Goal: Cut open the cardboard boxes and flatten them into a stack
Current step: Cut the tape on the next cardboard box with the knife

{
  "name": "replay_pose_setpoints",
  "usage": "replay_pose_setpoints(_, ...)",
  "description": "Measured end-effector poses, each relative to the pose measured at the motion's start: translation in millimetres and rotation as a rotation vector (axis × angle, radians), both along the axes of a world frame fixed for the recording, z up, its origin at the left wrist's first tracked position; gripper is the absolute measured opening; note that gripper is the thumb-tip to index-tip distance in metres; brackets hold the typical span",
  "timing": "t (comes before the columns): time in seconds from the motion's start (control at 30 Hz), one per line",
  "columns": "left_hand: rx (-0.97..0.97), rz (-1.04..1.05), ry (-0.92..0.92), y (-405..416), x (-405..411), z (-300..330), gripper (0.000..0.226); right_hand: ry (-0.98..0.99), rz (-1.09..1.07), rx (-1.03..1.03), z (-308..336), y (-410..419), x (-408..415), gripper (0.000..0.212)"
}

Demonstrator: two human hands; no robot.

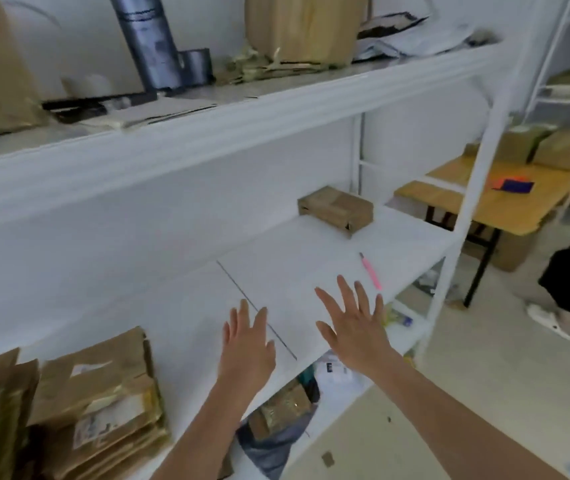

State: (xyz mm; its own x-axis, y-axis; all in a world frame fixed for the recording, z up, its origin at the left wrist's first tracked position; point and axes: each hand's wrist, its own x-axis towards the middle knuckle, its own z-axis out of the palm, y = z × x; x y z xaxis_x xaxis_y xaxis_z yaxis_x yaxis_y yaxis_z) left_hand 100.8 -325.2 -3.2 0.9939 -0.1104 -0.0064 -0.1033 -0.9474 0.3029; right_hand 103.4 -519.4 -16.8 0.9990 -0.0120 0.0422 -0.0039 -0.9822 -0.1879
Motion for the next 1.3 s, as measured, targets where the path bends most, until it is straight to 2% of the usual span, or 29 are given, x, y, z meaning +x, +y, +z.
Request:
replay_pose_setpoints(0.17,0.027,-0.118,0.058,-123,38,-7,0.062,0.042,-0.127,-0.014,-1,-131,15,0.057)
replay_pose_setpoints(0.27,0.047,-0.168,0.089,-175,65,-12,0.062,0.040,-0.116,0.010,-2,-185,32,0.056)
replay_pose_setpoints(0.57,0.066,-0.189,0.105,-249,195,-31,0.061,0.039,-0.153,0.138,-22,-265,133,0.055)
replay_pose_setpoints(0.93,0.081,0.018,0.250,-289,369,-75,0.064,0.093,-0.112,0.314,-83,-322,303,0.054)
replay_pose_setpoints(1.13,-0.029,0.204,0.209,-319,431,-97,0.070,0.138,-0.043,0.435,-130,-348,398,0.056)
replay_pose_setpoints(1.2,-0.088,0.315,0.227,-328,452,-104,0.068,0.158,-0.021,0.468,-145,-351,433,0.060)
replay_pose_setpoints(1.3,-0.337,0.456,0.228,-335,477,-119,0.043,0.173,-0.008,0.524,-164,-349,474,0.068)
